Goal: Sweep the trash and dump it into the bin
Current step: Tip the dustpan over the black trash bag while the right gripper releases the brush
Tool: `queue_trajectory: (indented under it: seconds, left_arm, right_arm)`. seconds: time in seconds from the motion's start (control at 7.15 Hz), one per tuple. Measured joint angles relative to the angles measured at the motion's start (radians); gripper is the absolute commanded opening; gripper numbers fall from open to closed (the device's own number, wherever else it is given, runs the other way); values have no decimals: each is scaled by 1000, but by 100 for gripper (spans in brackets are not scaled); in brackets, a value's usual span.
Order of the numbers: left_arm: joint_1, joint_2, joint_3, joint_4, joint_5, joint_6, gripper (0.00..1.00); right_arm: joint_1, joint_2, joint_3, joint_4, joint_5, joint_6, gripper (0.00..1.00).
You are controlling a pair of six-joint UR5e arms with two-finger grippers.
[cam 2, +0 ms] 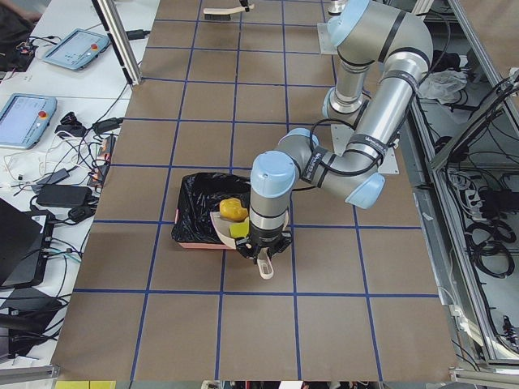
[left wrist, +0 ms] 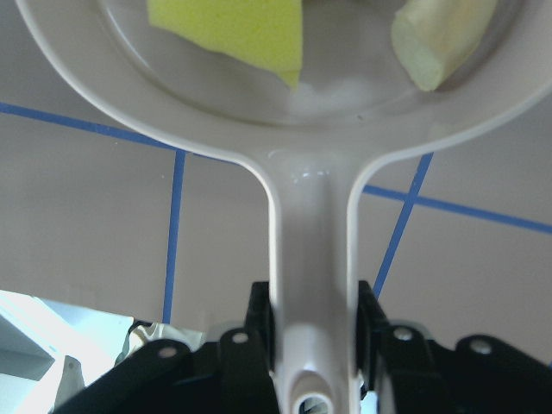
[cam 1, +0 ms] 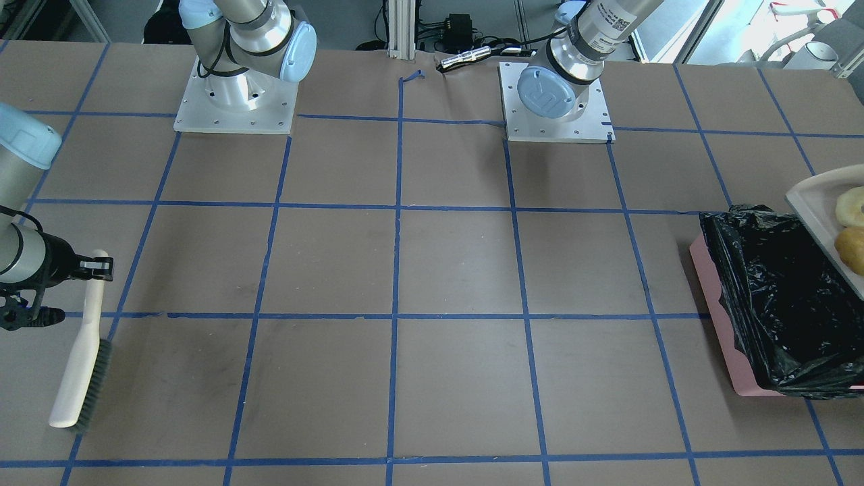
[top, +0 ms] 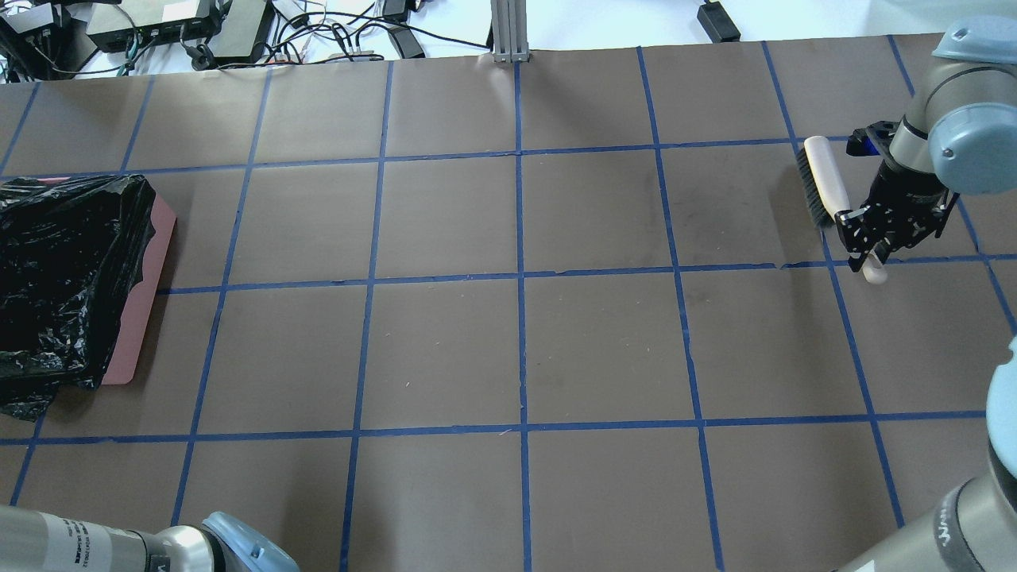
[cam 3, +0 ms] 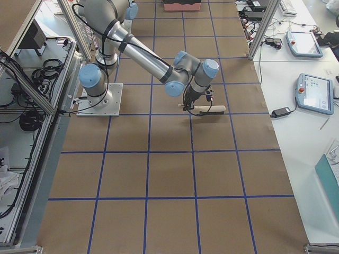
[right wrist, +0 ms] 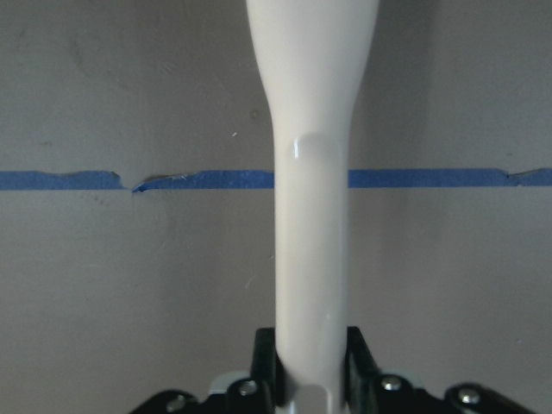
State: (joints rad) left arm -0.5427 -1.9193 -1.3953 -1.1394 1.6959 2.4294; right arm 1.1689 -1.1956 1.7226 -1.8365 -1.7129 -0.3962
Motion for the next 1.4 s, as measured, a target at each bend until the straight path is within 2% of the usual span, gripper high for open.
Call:
queue_trajectory:
  seconds: [0.14,0.56,0.98,1.4]
  left_arm:
    - [-37,-6,-6,45,43,-3,0]
    - [-97,0,-10,132,126,2,0]
    - [-203,11,-13,230,255,7,0]
    - [-277,3,-25,368,360,18,0]
  right_arm:
    - [0,0,0,-2,1,-4,99]
    - [0,-36,-2,-7,3,-6,99]
    - [2,-197,-3,10,9,-3,100]
    - [3,-394,-6,101,14,16,100]
